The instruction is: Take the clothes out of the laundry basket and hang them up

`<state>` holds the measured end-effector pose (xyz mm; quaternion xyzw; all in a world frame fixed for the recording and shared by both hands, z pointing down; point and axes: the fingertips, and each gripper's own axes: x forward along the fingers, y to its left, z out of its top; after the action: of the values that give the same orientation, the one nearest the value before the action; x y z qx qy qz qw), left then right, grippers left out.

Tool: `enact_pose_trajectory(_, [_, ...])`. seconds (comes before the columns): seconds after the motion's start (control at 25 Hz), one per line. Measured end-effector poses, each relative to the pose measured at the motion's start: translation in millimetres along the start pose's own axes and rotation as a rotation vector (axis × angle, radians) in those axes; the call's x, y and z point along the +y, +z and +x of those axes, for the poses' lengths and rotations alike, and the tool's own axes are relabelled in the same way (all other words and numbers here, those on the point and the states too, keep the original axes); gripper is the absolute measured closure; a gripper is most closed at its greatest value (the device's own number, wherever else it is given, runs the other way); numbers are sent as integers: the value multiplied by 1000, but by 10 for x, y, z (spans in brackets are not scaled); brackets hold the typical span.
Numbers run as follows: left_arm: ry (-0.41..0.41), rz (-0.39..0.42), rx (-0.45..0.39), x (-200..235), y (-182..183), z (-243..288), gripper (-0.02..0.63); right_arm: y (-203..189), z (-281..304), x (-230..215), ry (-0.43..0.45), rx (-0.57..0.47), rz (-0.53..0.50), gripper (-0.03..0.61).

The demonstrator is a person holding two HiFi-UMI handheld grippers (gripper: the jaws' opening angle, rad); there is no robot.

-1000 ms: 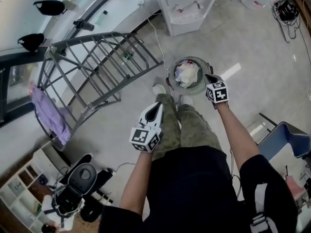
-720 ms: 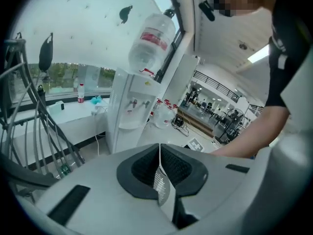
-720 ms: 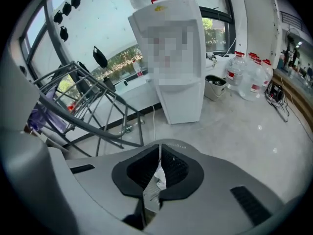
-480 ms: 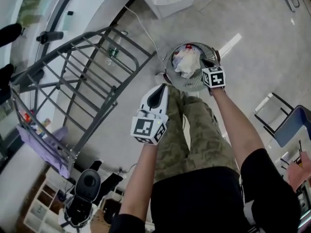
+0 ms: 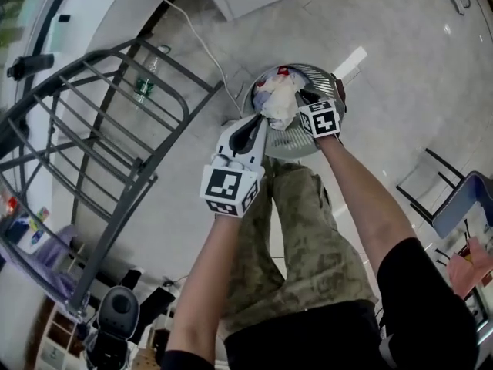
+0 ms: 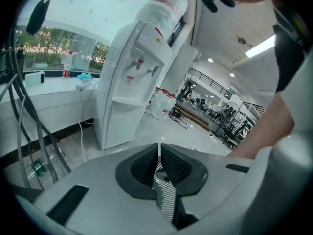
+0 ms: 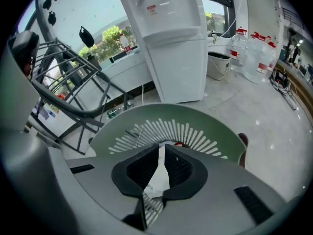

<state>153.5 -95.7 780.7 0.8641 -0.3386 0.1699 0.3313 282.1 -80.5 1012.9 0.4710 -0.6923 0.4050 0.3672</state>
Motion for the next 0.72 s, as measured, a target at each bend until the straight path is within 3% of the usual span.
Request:
enact_pose_trajectory(0.24, [-30, -8, -8, 225, -272, 262, 601, -213, 728, -143, 14, 10, -52, 535])
enact_pose_trajectory(0.56, [-87, -21, -20, 406, -395, 686, 601, -426, 1462, -576, -79, 8, 85, 505])
enact_pose_trajectory(0.72, [-106, -4, -41, 475, -405, 806, 601, -410, 1790, -646, -83, 19, 21, 505])
